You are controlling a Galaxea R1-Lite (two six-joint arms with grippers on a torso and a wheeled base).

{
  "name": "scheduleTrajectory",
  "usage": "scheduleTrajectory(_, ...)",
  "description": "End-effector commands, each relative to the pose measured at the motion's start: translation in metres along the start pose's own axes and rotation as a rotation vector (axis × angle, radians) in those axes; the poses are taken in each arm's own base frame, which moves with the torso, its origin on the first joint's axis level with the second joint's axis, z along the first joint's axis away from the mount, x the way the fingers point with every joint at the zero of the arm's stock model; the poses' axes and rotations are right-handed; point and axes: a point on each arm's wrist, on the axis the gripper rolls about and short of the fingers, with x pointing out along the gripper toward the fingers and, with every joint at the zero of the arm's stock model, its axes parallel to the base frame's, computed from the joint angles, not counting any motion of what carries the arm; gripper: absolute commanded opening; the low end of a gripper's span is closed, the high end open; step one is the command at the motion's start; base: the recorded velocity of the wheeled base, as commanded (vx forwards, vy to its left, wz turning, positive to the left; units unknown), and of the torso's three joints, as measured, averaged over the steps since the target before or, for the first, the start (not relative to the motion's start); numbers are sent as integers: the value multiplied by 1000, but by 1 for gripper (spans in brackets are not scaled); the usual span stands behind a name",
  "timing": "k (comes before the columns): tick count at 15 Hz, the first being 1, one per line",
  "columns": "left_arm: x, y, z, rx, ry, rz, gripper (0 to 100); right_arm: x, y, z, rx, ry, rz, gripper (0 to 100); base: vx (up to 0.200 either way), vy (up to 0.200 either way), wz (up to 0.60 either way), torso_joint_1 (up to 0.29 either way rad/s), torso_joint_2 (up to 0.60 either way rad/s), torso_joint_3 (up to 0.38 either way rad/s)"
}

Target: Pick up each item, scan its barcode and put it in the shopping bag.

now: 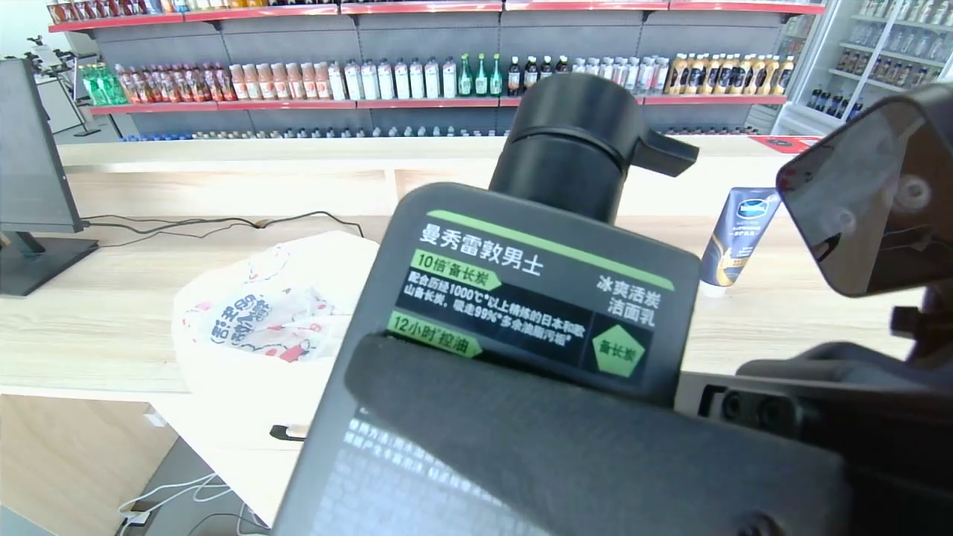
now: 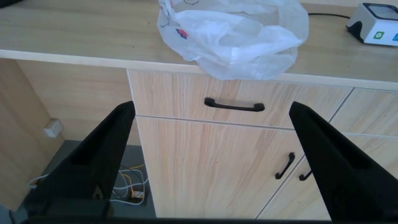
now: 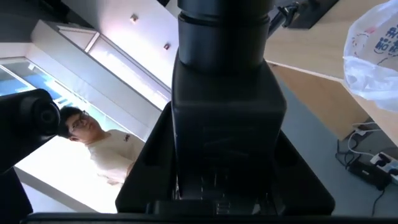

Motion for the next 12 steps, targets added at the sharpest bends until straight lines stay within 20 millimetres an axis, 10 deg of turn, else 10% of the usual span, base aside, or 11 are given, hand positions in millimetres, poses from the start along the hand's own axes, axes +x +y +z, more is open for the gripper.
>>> scheduleTrajectory(1, 0, 0, 0, -1, -1, 0, 100, -4, 0, -1, 7, 3, -2, 0, 0, 0, 0, 0, 0, 0)
scheduleTrajectory(8, 0, 0, 0, 0, -1, 0, 100, -19, -23, -7, -121, 22, -104, 0, 0, 0, 0, 0, 0, 0)
scheduleTrajectory(12, 0, 0, 0, 0, -1, 0, 100, -38, -82, 58, -444, -156, -379, 0, 0, 0, 0, 0, 0, 0)
